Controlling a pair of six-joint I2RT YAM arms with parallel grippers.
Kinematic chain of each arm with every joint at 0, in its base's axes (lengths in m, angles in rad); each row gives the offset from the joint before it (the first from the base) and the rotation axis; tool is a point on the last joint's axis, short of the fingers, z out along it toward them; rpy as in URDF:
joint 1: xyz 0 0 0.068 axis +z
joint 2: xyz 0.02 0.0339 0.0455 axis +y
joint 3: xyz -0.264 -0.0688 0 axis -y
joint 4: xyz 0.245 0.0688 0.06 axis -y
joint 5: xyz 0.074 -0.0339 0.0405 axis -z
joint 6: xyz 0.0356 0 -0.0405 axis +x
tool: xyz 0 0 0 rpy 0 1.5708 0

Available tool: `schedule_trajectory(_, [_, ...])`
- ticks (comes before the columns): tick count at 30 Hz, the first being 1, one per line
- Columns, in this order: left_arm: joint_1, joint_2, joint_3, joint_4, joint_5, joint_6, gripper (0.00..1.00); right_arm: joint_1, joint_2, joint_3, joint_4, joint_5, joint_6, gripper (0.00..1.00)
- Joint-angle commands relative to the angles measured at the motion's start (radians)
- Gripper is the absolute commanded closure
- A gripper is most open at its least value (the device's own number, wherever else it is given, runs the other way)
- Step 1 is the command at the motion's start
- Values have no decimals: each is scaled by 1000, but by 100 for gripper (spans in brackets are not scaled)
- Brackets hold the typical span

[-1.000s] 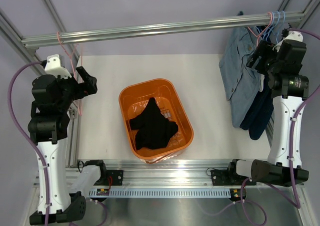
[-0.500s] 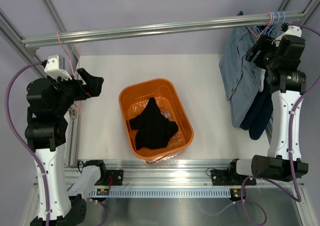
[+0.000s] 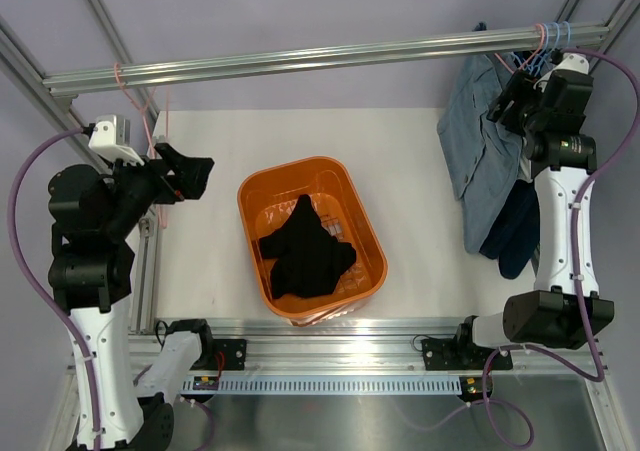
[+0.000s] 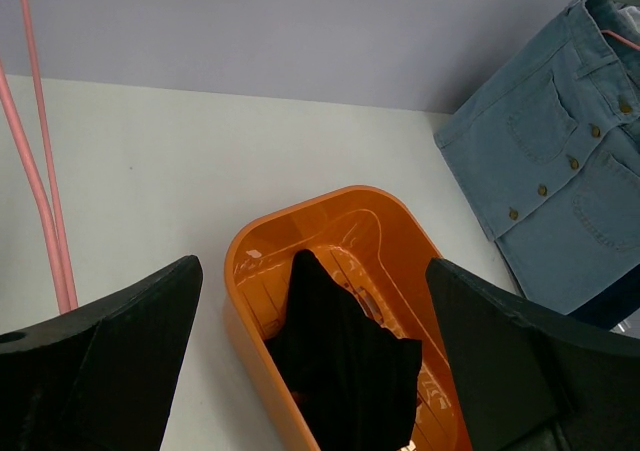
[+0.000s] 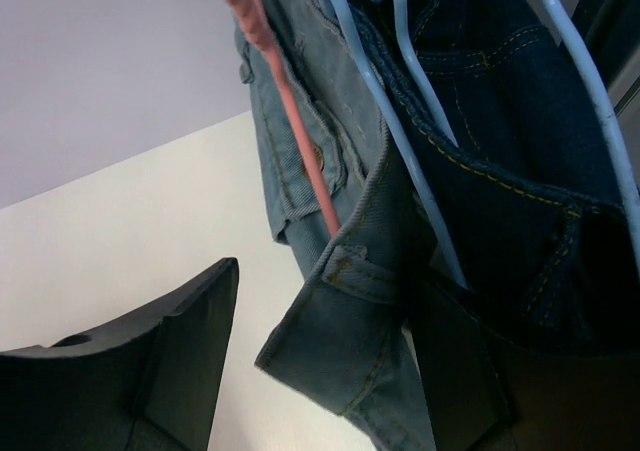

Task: Remove the skirt from the hanger
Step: Pick up the hanger from the clothesline.

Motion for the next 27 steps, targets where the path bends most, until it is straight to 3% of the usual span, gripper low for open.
schedule_trajectory(1, [5, 1, 10, 68, 58, -18, 1, 0, 23, -19, 57, 54, -26, 27])
schedule_trajectory(8, [5, -2, -19, 88, 81, -23, 1, 10, 45, -97, 119, 23, -15, 49])
schedule_trajectory(12, [5, -8, -24, 88, 84, -20, 1, 38, 56, -116, 122, 69, -20, 74])
schedule_trajectory(13, [5, -8, -25, 86, 84, -20, 1, 44, 42, -126, 140, 79, -23, 89])
schedule_trajectory(15, [5, -8, -21, 86, 89, -28, 1, 52, 25, -131, 157, 63, -31, 100])
schedule_trajectory(21, [-36, 40, 37, 123, 280, -78, 7, 55, -44, -76, 223, -202, -34, 100])
schedule_trajectory(27, [-145, 61, 101, 109, 213, -83, 4, 55, -84, 47, 214, -351, -17, 100])
